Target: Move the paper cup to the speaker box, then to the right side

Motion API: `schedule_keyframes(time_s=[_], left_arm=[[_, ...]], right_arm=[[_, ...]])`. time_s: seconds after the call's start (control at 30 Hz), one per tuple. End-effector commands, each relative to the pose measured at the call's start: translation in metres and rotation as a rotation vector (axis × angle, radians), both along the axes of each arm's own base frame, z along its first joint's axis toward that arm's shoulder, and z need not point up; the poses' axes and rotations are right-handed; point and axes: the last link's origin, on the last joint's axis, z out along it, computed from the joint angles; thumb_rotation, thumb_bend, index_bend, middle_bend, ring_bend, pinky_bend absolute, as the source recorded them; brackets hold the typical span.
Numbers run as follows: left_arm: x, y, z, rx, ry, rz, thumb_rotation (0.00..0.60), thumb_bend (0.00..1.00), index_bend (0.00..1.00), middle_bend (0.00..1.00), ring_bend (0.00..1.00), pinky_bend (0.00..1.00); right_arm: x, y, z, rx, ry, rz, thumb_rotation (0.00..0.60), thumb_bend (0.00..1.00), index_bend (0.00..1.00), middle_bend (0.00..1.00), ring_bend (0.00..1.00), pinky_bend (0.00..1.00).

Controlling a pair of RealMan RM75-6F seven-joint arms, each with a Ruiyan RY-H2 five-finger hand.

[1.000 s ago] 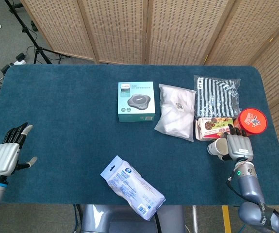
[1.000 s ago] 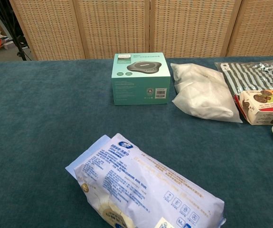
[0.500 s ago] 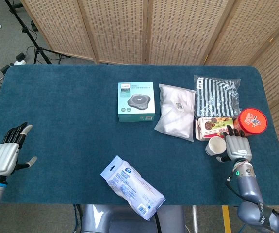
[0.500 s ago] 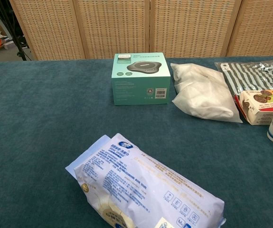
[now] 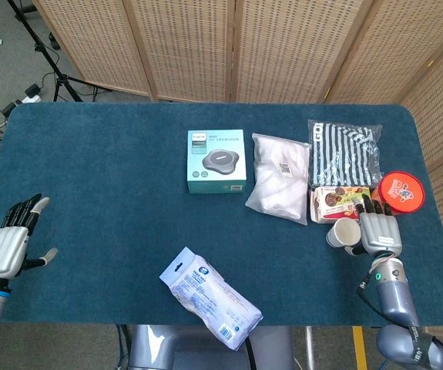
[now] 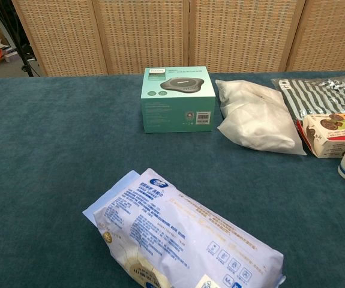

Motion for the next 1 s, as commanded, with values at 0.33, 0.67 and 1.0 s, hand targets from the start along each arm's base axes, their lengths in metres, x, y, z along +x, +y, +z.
schedule_keyframes(time_s=[0.33, 0.67, 1.0], left_arm=[[0.001, -0.004, 0.003, 0.02, 0.018, -0.001, 0.6, 0.21, 0.0, 0.0, 0.0, 0.0], [0.004, -0.015, -0.002, 0.056, 0.109, -0.052, 0.6, 0.21, 0.0, 0.0, 0.0, 0.0], [0.006, -0.015, -0.008, 0.067, 0.156, -0.067, 0.6, 0.21, 0.0, 0.0, 0.0, 0.0]], right_arm=[[0.021, 0.062, 0.022, -0.122, -0.005, 0.301, 0.6, 0.0, 0.0, 0.0, 0.0, 0.0], [-0.02, 0.084, -0.006, -0.09, -0.042, 0.487, 0.6, 0.0, 0.0, 0.0, 0.0, 0.0], [-0.041, 0.098, -0.005, -0.08, -0.065, 0.514, 0.6, 0.0, 0.0, 0.0, 0.0, 0.0]])
